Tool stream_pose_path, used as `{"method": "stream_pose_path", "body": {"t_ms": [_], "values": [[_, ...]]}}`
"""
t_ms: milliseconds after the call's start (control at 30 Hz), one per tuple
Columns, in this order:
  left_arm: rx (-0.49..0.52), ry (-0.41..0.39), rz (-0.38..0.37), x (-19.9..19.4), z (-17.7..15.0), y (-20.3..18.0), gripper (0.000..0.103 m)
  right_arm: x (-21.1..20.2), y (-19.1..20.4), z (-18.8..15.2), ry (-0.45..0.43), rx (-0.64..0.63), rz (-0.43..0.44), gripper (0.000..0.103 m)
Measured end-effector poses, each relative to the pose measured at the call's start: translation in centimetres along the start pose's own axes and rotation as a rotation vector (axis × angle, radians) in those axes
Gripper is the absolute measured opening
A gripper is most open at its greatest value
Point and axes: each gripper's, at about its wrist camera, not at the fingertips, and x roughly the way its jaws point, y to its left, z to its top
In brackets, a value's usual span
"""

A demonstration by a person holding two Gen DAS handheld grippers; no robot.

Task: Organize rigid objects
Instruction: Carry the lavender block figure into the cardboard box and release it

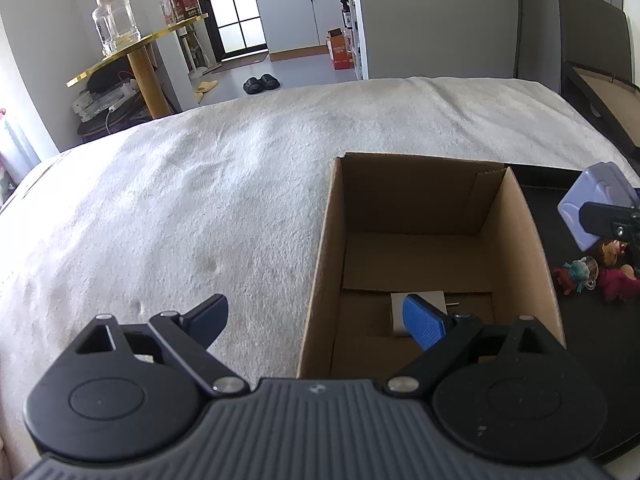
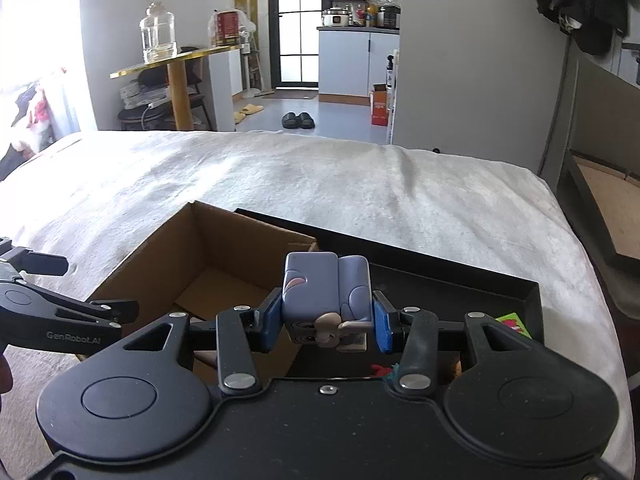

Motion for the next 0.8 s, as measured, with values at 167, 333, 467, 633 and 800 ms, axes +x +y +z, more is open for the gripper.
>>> {"method": "stream_pose_path", "body": {"t_ms": [167, 333, 467, 633, 800], "values": [[-0.018, -0.002, -0.005, 0.3, -0.3, 0.3, 0.092, 0.4, 0.9, 0.0, 0.006, -0.022, 0.014, 0.044], [-0.025, -0.007, -0.013, 0.5, -0.6, 0.4, 0.09, 1.0, 2.0, 0.0, 0.018, -0.047, 0.034, 0.044], [-0.032, -0.005, -0.02, 0.9, -1.0, 0.5, 0.077, 1.4, 3.0, -0.1, 0.019, -0.079, 0.051, 0.044], [-0.045, 0.011, -0.046, 1.4, -1.2, 0.7, 0.053, 1.8, 4.1, 0.2, 0.012, -0.123, 0.062, 0.044], [-0.064, 0.023, -0.05, 1.8, -1.4, 1.1, 0.02, 2.4, 4.9, 0.6, 0.008, -0.153, 0.07, 0.044]]}}
